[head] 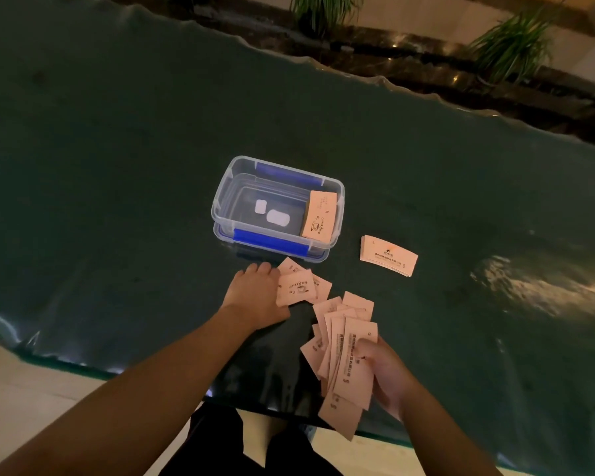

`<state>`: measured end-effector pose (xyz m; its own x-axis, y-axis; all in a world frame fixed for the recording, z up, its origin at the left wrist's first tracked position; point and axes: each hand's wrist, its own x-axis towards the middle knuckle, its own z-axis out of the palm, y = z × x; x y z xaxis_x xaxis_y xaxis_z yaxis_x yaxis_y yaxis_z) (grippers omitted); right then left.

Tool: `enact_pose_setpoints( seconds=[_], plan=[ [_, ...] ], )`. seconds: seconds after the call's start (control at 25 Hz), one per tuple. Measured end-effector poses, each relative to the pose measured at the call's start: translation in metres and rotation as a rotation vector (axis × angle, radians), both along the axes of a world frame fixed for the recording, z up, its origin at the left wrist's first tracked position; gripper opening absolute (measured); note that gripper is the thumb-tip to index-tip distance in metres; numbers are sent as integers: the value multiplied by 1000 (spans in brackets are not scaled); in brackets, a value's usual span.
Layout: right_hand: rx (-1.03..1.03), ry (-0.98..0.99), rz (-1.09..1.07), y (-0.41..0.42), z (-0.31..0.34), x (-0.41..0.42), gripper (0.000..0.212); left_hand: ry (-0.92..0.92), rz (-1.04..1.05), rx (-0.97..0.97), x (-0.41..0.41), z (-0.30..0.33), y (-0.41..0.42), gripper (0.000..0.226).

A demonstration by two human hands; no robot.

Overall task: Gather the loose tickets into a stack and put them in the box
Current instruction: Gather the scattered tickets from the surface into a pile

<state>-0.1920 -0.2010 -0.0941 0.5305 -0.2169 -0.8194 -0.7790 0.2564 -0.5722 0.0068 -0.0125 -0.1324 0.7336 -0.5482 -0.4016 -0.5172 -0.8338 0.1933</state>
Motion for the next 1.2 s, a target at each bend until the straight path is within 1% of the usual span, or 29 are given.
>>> enact_pose_setpoints(
  seconds=[0.12, 0.2, 0.24, 0.28, 0.36, 0.4, 0.44, 0.48, 0.52, 0.56, 0.6, 0.64, 0.72, 0.8, 0.88, 0.92, 0.96, 1.04, 1.12, 1.2],
  plan=[
    [22, 20, -43, -5, -5, -7, 32, 37, 210, -10, -6, 3, -15, 74],
    [35, 23, -70, -9, -9, -11, 31, 93, 383, -1, -15, 1, -26, 79],
    [43, 21, -83, -10, -11, -12, 32, 140, 476, -18, -19, -1, -30, 84],
    [50, 17, -93, -11, -12, -13, 32, 194, 576, -59, -22, -4, -33, 85],
    [68, 9, -109, -14, -11, -16, 32, 268, 704, -118, -25, -8, -38, 70],
    [81, 2, -115, -15, -10, -16, 32, 255, 667, -93, -24, -8, -39, 62],
    [95, -6, -123, -16, -10, -16, 32, 187, 537, -51, -22, -7, -39, 59],
    [107, -14, -133, -17, -9, -16, 32, 94, 342, -44, -18, -7, -38, 64],
    [116, -19, -141, -19, -9, -17, 33, 17, 105, -56, -13, -8, -39, 71],
    [121, -23, -146, -20, -8, -17, 33, -19, -115, -66, -7, -7, -40, 79],
    [126, -28, -151, -22, -8, -17, 33, -14, -281, -55, -1, -4, -42, 85],
    [129, -31, -158, -22, -8, -17, 35, 2, -383, -10, 6, -2, -45, 88],
    [134, -30, -181, -24, -9, -18, 47, -32, -472, 87, 18, -2, -51, 86],
    [148, -51, -223, -21, -11, -18, 56, -144, -545, 154, 22, -1, -54, 80],
    [147, -90, -265, -16, -15, -15, 61, -196, -554, 188, 18, 2, -55, 72],
    [141, -108, -286, -14, -18, -12, 64, -182, -530, 194, 17, 3, -55, 68],
    [141, -123, -309, -11, -22, -10, 66, -132, -482, 197, 14, 4, -53, 63],
    [153, -146, -347, -3, -30, -4, 62, 89, -298, 152, 8, 7, -48, 49],
    [144, -146, -363, 6, -34, 3, 55, 375, -80, 23, -1, 9, -44, 37],
    [125, -137, -381, 14, -35, 12, 55, 642, 102, -172, -11, 15, -38, 22]
  ],
)
